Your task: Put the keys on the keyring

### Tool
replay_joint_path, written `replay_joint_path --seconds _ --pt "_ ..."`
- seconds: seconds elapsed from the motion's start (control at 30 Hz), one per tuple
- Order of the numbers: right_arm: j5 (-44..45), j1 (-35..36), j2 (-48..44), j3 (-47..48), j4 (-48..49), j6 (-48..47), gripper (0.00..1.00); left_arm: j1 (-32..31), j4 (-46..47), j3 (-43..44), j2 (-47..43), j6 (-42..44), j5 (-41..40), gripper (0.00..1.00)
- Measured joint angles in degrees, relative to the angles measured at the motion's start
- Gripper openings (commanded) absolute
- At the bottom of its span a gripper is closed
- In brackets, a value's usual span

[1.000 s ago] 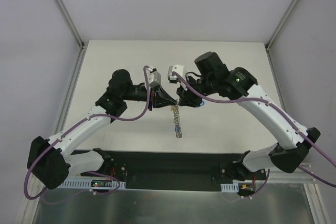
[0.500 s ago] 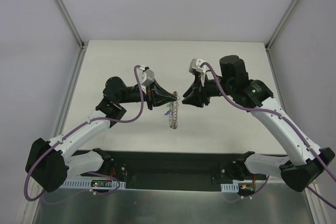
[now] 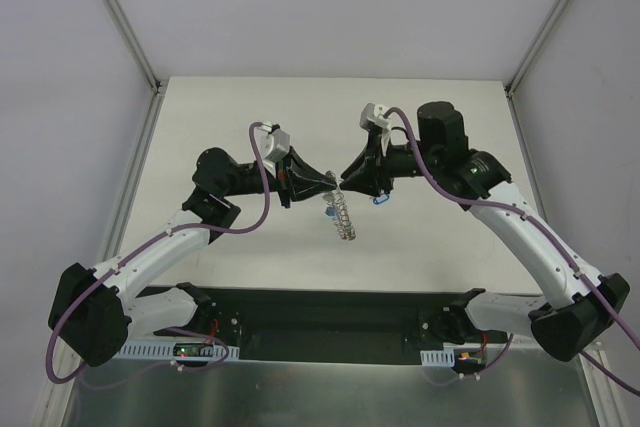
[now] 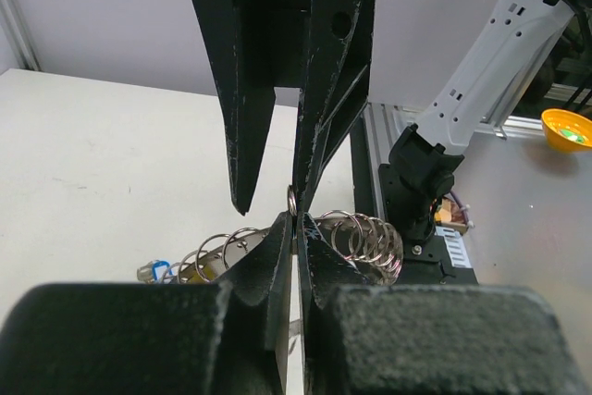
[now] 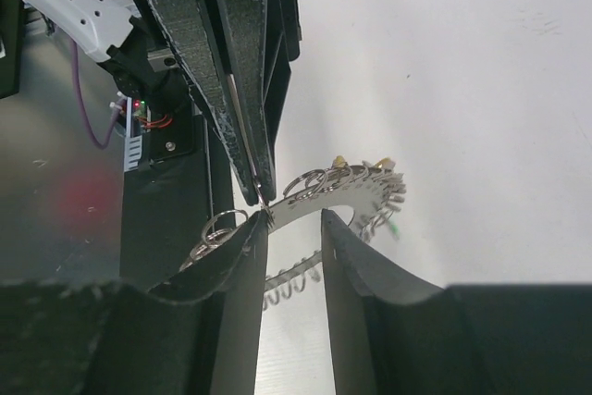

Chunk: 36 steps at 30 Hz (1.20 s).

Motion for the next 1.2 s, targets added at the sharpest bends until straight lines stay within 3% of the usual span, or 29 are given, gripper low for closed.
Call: replay_joint_path --seconds 0.3,0.4,0.5,0.63,0.87,1.0,1.2 --pt "-3.3 0.0 1.2 0.0 1.0 0.8 0.16 0.0 0.5 0.0 0.0 -0.3 0.0 0.00" --pt "-4.3 0.0 1.5 0.0 1.0 1.1 0.02 0.0 0.5 0.0 0.0 -0.3 0.0 0.00" --pt "-4.8 -0.1 1.6 0.0 0.9 1.2 0.01 0.0 0.5 0.0 0.0 -0.3 0.0 0.00" --pt "-4.8 -0.2 1.8 0.7 -1.2 0.3 0.01 0.0 -1.1 0.0 -0.1 1.6 -0.1 0.23" --pt "-2.7 -0.2 4.6 7.9 -11.5 -5.6 0.01 0.0 -13.7 3.3 -1.3 10.7 0.0 0.48" --pt "-0.8 0.3 4.6 10.7 -15.4 -8.2 0.01 0.0 -17.0 5.2 -1.3 13.4 0.0 0.57" --pt "3.4 3.0 5.8 13.8 -21.2 -11.8 0.01 0.0 -22.7 8.5 -1.2 17.5 0.1 0.58"
